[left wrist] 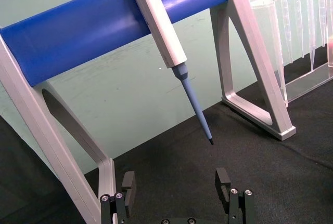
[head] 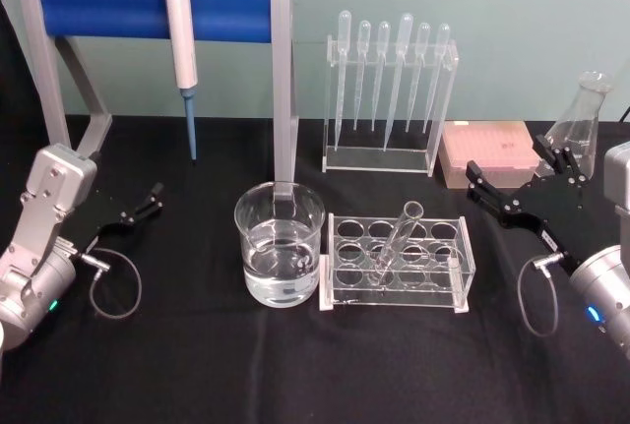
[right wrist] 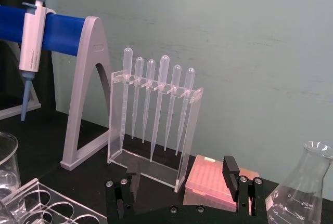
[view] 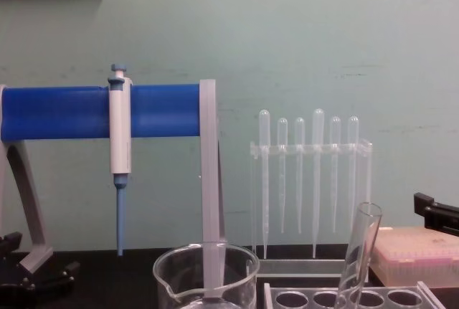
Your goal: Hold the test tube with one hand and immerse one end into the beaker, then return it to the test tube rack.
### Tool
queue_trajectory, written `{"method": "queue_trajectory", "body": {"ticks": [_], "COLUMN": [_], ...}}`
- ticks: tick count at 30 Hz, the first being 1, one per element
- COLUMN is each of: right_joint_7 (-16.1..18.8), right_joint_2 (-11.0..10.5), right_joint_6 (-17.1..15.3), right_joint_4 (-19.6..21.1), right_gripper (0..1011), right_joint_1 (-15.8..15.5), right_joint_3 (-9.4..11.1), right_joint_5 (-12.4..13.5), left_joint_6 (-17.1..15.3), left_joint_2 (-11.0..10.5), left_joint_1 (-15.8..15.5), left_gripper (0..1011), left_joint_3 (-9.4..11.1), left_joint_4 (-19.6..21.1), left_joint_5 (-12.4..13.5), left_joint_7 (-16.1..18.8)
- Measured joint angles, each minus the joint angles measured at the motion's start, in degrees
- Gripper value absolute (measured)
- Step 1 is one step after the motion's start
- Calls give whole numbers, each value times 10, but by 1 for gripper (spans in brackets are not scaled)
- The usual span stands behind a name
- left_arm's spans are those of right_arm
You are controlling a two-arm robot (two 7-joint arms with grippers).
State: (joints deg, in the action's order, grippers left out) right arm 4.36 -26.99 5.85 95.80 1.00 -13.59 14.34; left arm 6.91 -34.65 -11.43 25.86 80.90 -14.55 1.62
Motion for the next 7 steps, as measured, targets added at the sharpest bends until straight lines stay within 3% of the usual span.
{"method": "queue_trajectory", "body": {"ticks": [7], "right_joint_7": [0], "right_joint_2": [0], "right_joint_6": [0], "right_joint_4": [0], "right_gripper": [1002], "right_joint_1": [0], "right_joint_3": [0], "right_joint_5": [0], "left_joint_6": [0], "left_joint_2": [0], "left_joint_1": [0], "left_gripper": [1000], "left_joint_3": [0], "left_joint_4": [0], "left_joint_5": [0], "left_joint_7": [0]}}
